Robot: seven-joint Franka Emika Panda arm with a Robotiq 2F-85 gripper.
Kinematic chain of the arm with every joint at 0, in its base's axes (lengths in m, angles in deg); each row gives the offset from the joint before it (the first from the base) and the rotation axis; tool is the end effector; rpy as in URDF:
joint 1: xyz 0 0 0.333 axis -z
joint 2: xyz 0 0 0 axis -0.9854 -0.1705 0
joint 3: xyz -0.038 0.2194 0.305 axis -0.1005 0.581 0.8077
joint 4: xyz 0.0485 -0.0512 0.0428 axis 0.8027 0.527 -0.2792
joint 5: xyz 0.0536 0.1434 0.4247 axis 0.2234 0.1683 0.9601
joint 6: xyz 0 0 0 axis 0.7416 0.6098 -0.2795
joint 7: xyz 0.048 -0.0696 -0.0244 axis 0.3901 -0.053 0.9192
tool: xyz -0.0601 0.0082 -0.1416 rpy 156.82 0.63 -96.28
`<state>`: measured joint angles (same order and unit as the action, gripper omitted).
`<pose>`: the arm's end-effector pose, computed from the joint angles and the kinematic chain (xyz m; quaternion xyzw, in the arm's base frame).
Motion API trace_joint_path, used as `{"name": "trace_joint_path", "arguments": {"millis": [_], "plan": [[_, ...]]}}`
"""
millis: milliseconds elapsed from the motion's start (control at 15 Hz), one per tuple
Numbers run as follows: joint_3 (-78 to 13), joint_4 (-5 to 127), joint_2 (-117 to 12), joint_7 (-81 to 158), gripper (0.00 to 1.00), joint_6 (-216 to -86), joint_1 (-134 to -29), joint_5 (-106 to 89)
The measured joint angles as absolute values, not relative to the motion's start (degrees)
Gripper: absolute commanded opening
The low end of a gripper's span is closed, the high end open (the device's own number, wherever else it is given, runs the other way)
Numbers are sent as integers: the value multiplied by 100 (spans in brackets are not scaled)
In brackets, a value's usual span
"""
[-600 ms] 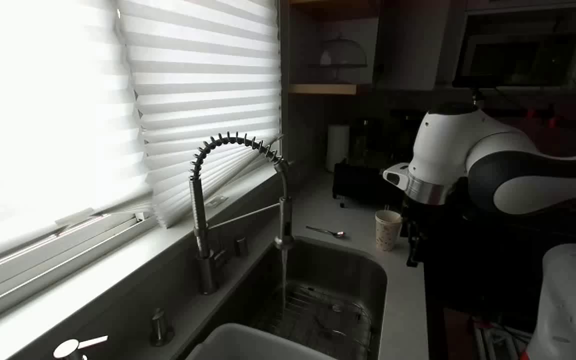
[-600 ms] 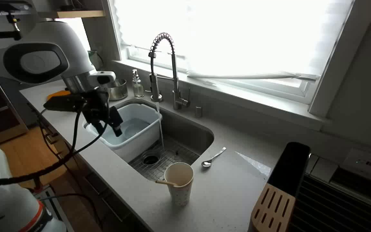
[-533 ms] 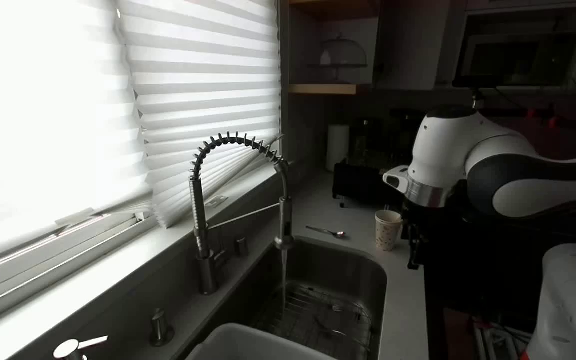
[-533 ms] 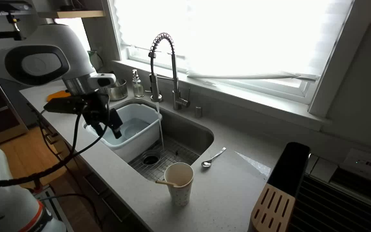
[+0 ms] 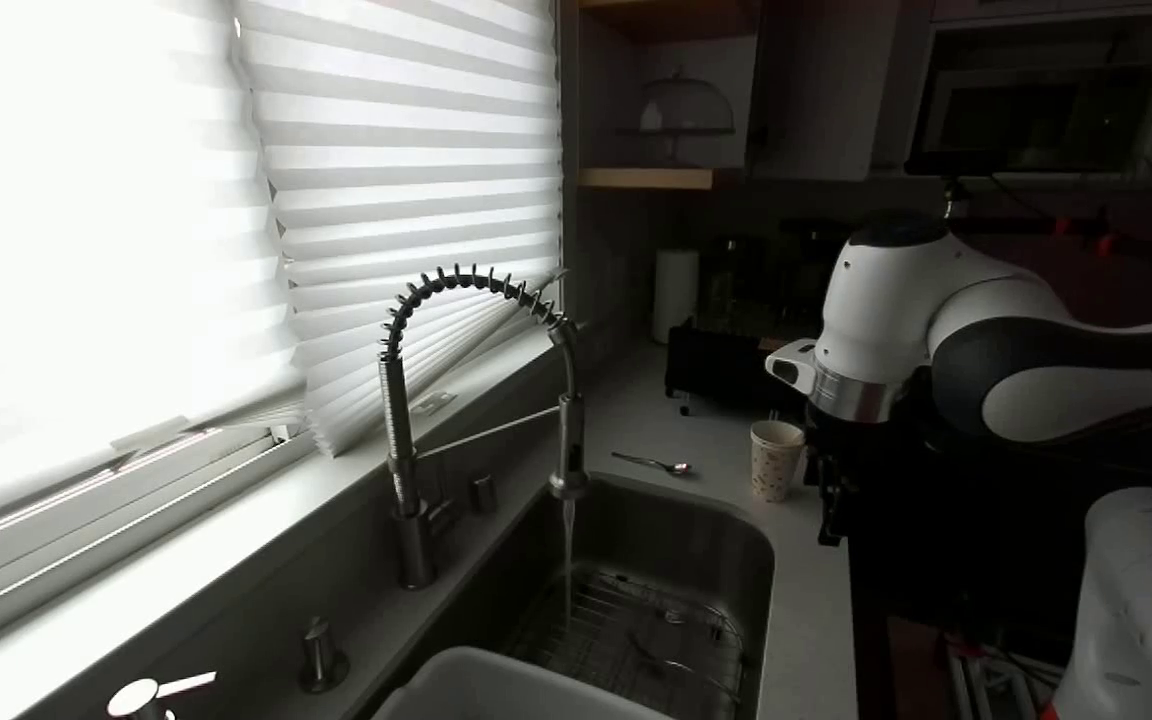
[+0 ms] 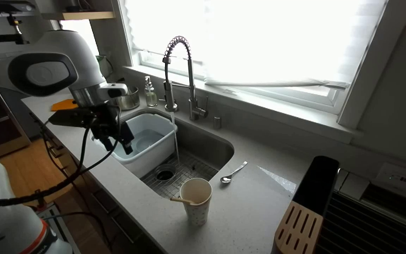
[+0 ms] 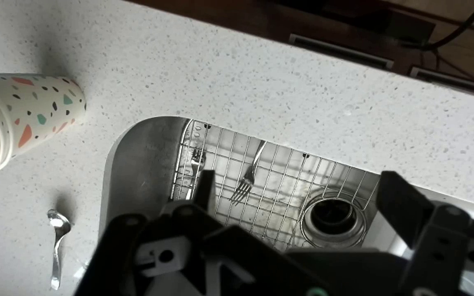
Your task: Place the silver spoon under the running faucet then put it back on the counter.
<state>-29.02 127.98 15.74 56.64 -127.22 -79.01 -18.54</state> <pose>0.2984 -0.0341 0.4273 0.9850 0.1388 0.0156 0.1016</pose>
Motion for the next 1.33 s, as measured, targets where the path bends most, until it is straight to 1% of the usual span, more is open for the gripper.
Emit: {"name": "trace_joint_path", "arguments": {"millis": [333,600,933,1333], "plan": [[-2800,12670,1491,5450,100,-12700,-7921,-1881],[-3192,12449,1176,5280,100,-13162,-7496,-2022],[-3885,11976,429,5390,100,-13969,-7141,-2037],[-4002,11374,-444,5068,100,-14538,-6710,-2033]]}}
